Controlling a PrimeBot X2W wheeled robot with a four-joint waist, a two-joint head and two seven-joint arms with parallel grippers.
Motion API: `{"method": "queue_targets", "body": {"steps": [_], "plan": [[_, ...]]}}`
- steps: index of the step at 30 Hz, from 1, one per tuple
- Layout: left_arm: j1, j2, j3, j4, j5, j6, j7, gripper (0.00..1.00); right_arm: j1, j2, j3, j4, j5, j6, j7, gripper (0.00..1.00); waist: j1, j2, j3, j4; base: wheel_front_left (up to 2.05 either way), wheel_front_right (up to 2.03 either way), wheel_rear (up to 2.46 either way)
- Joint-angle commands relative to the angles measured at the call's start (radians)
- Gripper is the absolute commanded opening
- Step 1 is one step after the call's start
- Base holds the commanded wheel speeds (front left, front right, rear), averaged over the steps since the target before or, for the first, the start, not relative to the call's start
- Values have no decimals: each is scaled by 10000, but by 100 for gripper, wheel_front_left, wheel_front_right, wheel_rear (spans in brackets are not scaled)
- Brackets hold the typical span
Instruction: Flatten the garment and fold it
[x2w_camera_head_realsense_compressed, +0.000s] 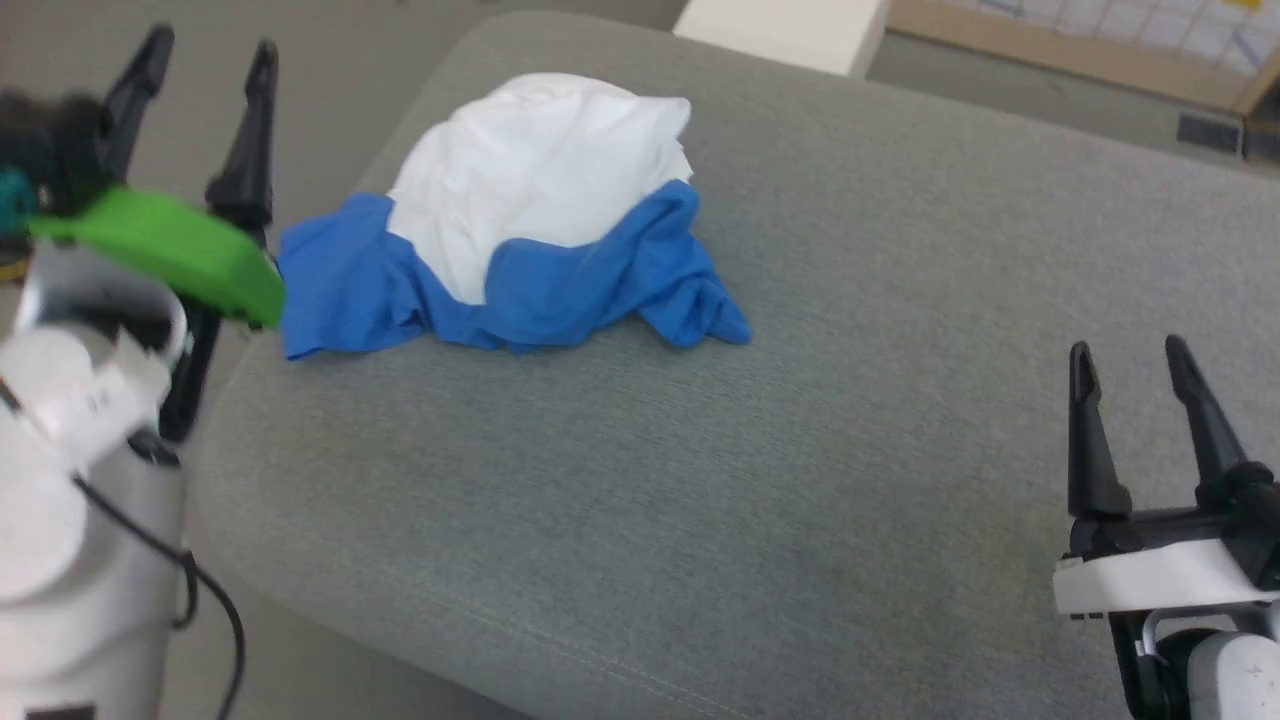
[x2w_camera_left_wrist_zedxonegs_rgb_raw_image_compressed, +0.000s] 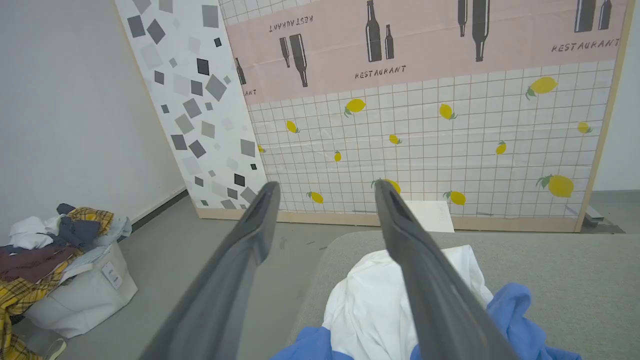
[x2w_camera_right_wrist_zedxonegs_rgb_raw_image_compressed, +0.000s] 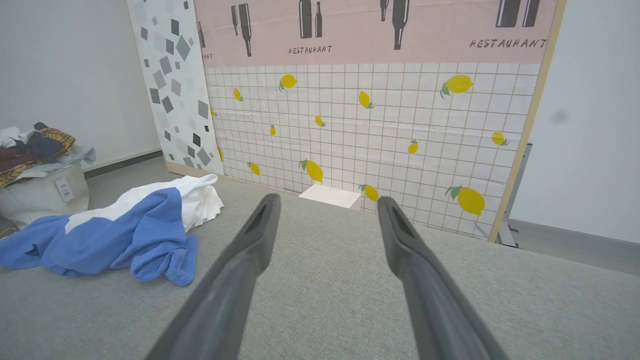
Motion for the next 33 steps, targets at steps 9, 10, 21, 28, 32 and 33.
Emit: {"method": "queue_targets", "body": {"steps": [9, 10, 21, 28, 32, 33], "plan": [[-1813, 714, -965, 1955, -1568, -68, 1712, 100, -374, -10, 125, -1149, -376, 35, 565, 100, 0, 0, 1296, -900, 0, 0, 0], [-1901, 739, -1094, 2170, -1808, -68, 1906, 100, -411, -10, 152, -1262, -403, 35, 619, 100, 0, 0, 1375, -945, 0, 0, 0], [-2291, 893, -2016, 3565, -3101, -70, 3357, 100, -815, -10, 213, -2054, -706, 35, 981, 100, 0, 0, 2342, -1429, 0, 0, 0], [-2388, 661, -1994, 4290, -3759, 216, 4677, 100, -922, -10, 157, -2337, -796, 35, 1113, 100, 0, 0, 2969, -1717, 0, 0, 0], [-2453, 628, -2012, 4607, -3937, 574, 5433, 100, -1023, -10, 115, -2489, -836, 35, 1167, 100, 0, 0, 3311, -1844, 0, 0, 0], [-2476, 635, -1998, 4664, -3952, 659, 5521, 100, -1057, -10, 119, -2530, -841, 35, 1177, 100, 0, 0, 3403, -1882, 0, 0, 0]]}}
